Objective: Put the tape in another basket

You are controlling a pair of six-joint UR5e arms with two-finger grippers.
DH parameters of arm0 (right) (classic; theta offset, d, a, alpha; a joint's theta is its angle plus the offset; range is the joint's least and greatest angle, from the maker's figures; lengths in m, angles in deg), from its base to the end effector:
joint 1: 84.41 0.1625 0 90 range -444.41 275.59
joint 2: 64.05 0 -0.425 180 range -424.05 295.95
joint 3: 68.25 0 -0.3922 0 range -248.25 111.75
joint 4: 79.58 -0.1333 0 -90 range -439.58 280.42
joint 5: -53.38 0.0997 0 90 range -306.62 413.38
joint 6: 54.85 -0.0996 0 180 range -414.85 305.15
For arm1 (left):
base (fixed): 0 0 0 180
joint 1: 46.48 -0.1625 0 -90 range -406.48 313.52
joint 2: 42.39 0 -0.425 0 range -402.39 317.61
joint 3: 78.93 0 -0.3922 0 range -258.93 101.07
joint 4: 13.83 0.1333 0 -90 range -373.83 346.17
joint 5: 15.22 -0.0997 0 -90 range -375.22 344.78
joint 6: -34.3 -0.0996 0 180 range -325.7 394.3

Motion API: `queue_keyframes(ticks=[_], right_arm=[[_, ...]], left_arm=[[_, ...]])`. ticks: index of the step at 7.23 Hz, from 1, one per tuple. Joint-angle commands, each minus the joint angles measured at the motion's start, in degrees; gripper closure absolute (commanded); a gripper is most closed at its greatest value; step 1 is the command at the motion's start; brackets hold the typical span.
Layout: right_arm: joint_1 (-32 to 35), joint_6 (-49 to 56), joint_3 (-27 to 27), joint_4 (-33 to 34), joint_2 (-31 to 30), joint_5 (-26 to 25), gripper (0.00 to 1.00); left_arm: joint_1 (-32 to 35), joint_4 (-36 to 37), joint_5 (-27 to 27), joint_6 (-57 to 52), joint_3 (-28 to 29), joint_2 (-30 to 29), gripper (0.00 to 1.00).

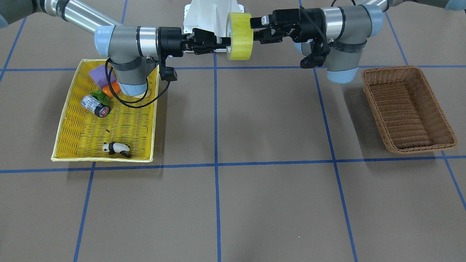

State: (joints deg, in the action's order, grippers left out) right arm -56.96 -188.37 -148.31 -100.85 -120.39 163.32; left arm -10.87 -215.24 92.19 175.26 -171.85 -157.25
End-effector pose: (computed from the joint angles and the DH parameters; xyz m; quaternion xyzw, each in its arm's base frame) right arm -0.4781 -0.3603 0.2218 -0.1928 -0.8917 0.0886 0.3998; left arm 0.3563 -0.3824 0.2282 -0.1760 0.9111 -0.1330 0.3481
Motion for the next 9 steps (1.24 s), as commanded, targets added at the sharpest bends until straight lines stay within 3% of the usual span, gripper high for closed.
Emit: queue_keyframes(ticks=[1,2,3,4,9], right_arm=[[-0.03,0.01,0.08,0.0,0.0,-0.08,1.0],[-0.03,0.01,-0.01,0.0,0.0,0.01,1.0],[-0.12,-0.08,-0.01,0.0,0.0,-0.08,0.96],[-0.12,-1.65,-0.01,0.09,-0.08,-1.13,0.02],[1.8,-1.66,-0.71,-1.58,-2.62,-1.14,0.0]], left_arm=[[-0.45,-0.03,0.0,0.01,0.11,-0.36,0.48],[-0.45,-0.03,0.0,0.01,0.28,-0.36,0.66],[-0.45,-0.03,0.0,0.1,0.29,-0.36,0.94],[-0.45,0.06,0.0,0.01,0.2,-0.36,1.0],[1.3,0.67,0.0,-1.64,-0.15,2.7,1.0]])
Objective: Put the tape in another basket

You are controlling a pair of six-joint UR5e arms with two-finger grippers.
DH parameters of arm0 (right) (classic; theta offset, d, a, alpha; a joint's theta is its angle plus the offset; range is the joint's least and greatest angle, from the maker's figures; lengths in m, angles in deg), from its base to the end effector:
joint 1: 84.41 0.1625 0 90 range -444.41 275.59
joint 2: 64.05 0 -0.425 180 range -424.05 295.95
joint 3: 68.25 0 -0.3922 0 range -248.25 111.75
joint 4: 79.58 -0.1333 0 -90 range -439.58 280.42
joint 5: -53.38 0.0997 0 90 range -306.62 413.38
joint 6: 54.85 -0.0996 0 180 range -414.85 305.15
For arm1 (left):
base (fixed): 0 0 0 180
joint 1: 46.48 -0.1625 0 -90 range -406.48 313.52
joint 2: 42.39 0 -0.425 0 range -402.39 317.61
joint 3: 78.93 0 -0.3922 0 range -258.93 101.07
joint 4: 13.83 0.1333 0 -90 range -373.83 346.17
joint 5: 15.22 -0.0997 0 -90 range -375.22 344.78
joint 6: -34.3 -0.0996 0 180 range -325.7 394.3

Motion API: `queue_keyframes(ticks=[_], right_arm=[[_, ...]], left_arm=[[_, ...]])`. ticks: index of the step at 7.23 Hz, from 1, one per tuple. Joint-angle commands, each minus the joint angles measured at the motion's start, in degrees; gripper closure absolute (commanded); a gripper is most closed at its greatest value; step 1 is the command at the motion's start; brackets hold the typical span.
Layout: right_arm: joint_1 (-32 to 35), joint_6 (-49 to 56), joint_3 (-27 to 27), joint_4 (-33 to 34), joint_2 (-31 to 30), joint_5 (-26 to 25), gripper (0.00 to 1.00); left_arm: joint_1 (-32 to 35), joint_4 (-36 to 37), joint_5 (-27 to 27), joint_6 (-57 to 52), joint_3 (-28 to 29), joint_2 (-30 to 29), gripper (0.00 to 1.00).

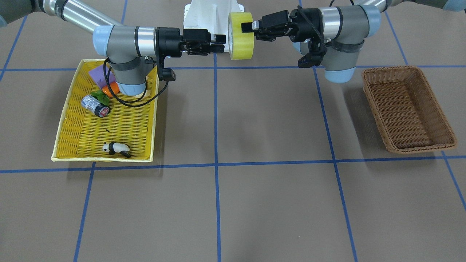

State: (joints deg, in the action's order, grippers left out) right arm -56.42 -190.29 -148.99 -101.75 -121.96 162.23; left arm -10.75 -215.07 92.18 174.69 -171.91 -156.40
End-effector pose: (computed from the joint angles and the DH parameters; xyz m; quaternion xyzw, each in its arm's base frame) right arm -0.4677 -0.3631 0.2332 -0.2002 -0.8914 0.1044 0.3931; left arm 0.3547 -0.3827 0.2354 -0.1713 0.9091 -0.1373 0.3540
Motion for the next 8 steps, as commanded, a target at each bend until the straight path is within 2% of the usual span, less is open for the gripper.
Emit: queue_keyframes(ticks=[1,3,4,5,6,7,8], right_arm=[[3.45,2.35,0.14,-0.42,-2.37,0.22,0.0],[6.53,19.23,0.49,2.98,-6.22,0.57,0.0],[9.42,26.9,-0.55,8.32,-7.73,1.88,0.0],[12.67,32.98,-1.86,14.11,-11.4,4.85,0.0],[18.88,42.0,-1.7,19.91,-11.87,13.67,0.0],[26.77,46.44,-2.05,25.97,-12.31,21.85,0.0],[31.55,52.32,-1.97,28.91,-14.23,26.28,0.0]], left_arm=[[3.45,0.85,0.36,-5.18,-0.09,4.82,1.0],[11.08,5.49,0.62,-10.46,-0.18,8.7,1.0],[14.95,8.99,0.54,-13.88,-0.53,11.59,1.0],[19.43,13.03,2.54,-22.27,-0.19,13.88,1.0],[23.82,20.73,8.3,-33.67,-0.1,14.78,1.0],[27.96,29.77,11.92,-44.74,-0.96,14.87,1.0],[29.3,34.12,13.09,-53.73,-1.41,17.48,1.0]])
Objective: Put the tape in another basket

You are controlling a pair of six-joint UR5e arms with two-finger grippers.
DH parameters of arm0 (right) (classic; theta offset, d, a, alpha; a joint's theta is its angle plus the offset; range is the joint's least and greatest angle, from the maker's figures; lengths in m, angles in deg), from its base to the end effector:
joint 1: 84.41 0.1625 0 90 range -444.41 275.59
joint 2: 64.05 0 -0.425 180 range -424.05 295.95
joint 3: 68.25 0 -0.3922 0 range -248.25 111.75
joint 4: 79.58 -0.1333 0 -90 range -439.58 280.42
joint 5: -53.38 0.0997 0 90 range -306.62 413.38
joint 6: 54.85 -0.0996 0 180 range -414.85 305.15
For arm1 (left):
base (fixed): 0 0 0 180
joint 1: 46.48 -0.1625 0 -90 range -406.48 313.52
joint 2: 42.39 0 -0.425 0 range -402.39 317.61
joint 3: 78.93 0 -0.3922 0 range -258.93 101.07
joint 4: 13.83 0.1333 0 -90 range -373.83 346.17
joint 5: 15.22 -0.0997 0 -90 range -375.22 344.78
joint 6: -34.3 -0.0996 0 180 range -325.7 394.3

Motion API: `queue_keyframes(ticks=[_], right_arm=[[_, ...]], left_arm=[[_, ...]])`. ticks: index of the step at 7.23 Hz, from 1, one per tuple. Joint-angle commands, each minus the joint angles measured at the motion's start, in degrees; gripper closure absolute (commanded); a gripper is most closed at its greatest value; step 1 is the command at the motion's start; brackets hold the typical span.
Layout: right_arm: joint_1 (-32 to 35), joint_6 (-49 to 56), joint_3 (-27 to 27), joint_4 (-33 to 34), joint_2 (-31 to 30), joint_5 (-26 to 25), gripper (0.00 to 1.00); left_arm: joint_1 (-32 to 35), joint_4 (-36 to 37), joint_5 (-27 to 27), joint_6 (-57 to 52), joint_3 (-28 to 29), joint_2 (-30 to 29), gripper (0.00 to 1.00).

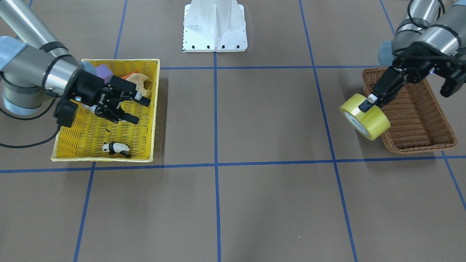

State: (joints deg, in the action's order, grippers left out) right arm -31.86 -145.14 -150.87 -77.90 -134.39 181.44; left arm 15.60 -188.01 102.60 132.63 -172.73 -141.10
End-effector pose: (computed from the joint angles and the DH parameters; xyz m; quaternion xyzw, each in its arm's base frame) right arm -0.2986 -0.5081 0.3669 0.1333 -0.7447 0.0440 0.6524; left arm 0.1682 -0.5029 0.3884 0.1853 0.7191 -0.2252 0.6307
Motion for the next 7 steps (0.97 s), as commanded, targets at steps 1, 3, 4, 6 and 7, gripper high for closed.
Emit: queue_keyframes(ticks=[1,3,4,6,7], right_arm=[[10.26,15.06,0.01,9.79,-5.21,11.12,0.0],[13.97,33.68,0.09,20.59,-10.41,11.25,0.0],[17.64,44.39,0.01,27.78,-11.65,11.85,0.0],[23.36,64.37,-0.25,39.48,-14.21,12.04,0.0],[24.87,68.19,-0.34,42.33,-14.99,12.04,0.0]], left_arm=[[4.01,12.59,2.68,-24.03,-0.85,4.99,1.0],[5.25,24.36,2.07,-38.96,-4.88,10.19,1.0],[5.25,29.38,2.33,-42.66,-6.55,11.51,1.0],[5.25,32.94,2.24,-48.5,-6.75,14.67,1.0],[5.16,34.6,2.68,-48.67,-6.66,16.0,1.0]])
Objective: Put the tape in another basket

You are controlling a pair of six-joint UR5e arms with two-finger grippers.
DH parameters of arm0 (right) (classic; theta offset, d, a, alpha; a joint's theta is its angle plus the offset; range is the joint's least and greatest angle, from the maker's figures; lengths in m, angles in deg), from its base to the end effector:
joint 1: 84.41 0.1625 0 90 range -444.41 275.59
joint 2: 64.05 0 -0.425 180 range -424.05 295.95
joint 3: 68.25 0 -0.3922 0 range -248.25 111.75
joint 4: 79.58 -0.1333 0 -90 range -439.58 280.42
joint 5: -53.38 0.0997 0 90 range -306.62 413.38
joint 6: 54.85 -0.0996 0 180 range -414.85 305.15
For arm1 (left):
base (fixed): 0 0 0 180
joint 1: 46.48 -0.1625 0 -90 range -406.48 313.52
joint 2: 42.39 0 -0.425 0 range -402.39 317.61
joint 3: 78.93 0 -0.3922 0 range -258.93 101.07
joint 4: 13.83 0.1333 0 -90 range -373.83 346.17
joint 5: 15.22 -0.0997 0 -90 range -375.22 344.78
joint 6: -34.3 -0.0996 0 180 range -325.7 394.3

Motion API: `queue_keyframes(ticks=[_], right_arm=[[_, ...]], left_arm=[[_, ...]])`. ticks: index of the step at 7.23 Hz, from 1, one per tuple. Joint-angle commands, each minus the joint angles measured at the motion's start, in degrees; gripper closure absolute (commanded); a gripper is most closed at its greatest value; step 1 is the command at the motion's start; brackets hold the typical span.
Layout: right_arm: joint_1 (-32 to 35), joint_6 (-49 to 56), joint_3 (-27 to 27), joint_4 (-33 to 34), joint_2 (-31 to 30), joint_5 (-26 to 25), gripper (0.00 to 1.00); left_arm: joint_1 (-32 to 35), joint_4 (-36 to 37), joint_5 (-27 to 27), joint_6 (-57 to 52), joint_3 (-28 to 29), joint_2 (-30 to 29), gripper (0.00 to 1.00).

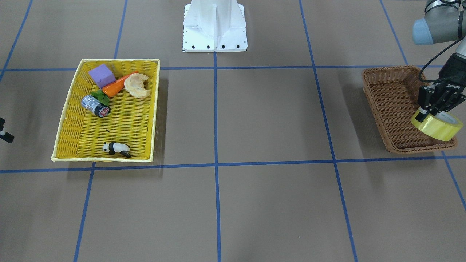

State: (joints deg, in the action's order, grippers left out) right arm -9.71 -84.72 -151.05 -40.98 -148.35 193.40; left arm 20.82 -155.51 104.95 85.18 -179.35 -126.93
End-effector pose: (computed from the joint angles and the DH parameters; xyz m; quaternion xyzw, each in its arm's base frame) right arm -0.0895 -0.5431 0.5606 0.2057 -0.5007 -0.0727 0.8376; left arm 0.1073 -0.4722 0.5157 0.2296 0.4578 -0.0872 0.8545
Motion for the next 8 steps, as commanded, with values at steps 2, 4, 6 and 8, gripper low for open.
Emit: queue_keyframes(ticks=[2,4,6,8], right_arm=[[3.95,8.68,-0.77,7.09,-3.67,0.25,0.0],[3.78,11.21,-1.92,14.8,-3.68,0.33,0.0],[5.35,29.33,-1.92,30.56,-1.59,-1.5,0.0],[6.85,37.75,-2.27,40.38,0.79,-4.3,0.0]], left_arm=[[-0.84,10.05,0.42,-1.58,-0.22,1.93,1.0],[-1.46,17.22,1.99,-6.9,0.22,1.22,1.0],[-1.46,24.4,8.22,-9.3,0.75,-0.7,1.0],[-1.46,24.7,8.5,-9.93,1.79,-0.88,1.0]])
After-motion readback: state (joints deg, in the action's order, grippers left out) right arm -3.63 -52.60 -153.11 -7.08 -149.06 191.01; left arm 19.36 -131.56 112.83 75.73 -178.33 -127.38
